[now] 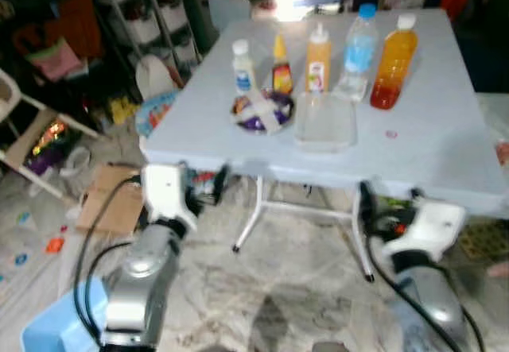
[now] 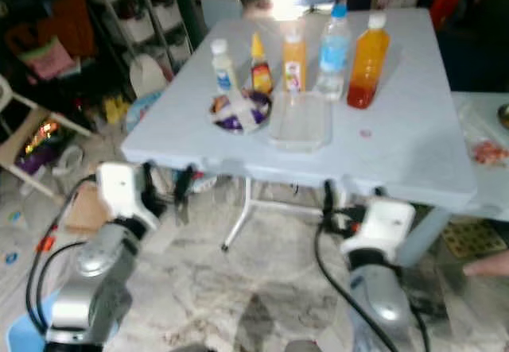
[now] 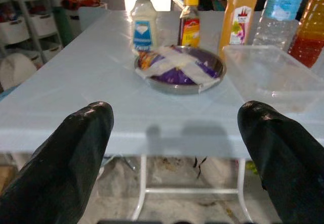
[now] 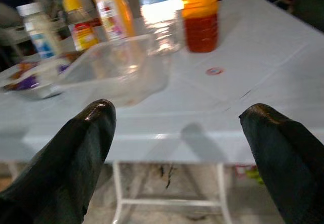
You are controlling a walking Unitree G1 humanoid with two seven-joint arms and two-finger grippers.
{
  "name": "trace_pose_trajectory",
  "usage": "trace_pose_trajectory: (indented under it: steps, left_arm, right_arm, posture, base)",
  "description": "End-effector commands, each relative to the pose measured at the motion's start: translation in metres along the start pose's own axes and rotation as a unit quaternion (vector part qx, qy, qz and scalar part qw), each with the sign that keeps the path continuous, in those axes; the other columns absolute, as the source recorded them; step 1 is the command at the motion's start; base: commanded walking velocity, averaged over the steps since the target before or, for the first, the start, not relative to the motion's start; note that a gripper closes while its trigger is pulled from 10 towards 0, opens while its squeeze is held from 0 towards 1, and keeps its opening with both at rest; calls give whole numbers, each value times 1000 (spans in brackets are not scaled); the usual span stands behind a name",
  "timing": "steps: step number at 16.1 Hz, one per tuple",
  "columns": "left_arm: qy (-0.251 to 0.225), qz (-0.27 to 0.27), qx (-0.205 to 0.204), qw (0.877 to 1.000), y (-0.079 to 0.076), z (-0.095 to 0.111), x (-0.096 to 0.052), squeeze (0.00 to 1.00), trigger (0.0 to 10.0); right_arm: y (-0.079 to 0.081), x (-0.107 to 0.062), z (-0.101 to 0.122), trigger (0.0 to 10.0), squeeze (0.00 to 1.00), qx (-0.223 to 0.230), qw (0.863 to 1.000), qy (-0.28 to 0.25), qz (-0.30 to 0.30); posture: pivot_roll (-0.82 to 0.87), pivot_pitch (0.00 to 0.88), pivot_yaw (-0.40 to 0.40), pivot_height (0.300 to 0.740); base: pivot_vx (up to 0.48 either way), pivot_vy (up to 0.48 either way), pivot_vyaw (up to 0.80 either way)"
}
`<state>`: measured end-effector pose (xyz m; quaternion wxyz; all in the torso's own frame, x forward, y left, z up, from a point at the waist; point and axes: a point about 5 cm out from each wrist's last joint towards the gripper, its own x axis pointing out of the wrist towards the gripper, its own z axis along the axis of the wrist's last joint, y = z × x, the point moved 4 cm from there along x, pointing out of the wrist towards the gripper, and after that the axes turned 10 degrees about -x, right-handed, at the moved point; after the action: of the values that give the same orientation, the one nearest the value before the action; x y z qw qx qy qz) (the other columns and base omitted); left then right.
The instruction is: Restocking fridge
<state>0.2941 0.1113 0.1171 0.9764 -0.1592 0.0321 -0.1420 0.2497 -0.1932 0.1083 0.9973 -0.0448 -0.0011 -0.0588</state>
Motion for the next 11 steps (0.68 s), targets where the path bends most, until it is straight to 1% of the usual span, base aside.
trace_pose_trajectory:
  steps: [1,4,6,7,8,9,10,11]
  left_arm:
    - [3,21,10,1000,15,2,-5,0,10000]
    - [-8,44,19,999,17,5,-8,0,10000]
    - [-22,61,16,998,19,8,-10,0,10000]
    - [-37,85,12,996,24,13,-13,0,10000]
    - [-39,91,14,995,25,14,-14,0,10000]
    - [-44,105,17,993,27,15,-19,0,10000]
    - [-45,106,17,993,28,15,-20,0,10000]
    - [-46,113,24,992,28,14,-23,0,10000]
  right_arm:
    - [11,1,6,10000,0,16,1000,-8,14]
    - [13,1,4,10000,0,9,1000,-2,28]
    - [15,3,3,10000,0,1,999,0,45]
    - [19,9,2,10000,0,-7,998,2,63]
    - [20,11,1,10000,0,-8,998,2,67]
    - [22,18,1,10000,0,-11,997,3,77]
    - [22,19,1,10000,0,-12,997,2,78]
    - [25,24,3,10000,0,-12,996,-2,87]
  posture:
    - [-103,0,120,740]
    - [-86,0,97,740]
    - [-55,0,51,740]
    - [-28,0,10,740]
    - [-19,0,-2,740]
    - [4,0,-30,740]
    - [4,0,-30,740]
    - [24,0,-47,740]
  base:
    - [311,0,0]
    - [0,0,0]
    - [0,0,0]
    - [0,0,0]
    - [0,0,0]
    - [0,0,0]
    - [0,0,0]
    - [0,0,0]
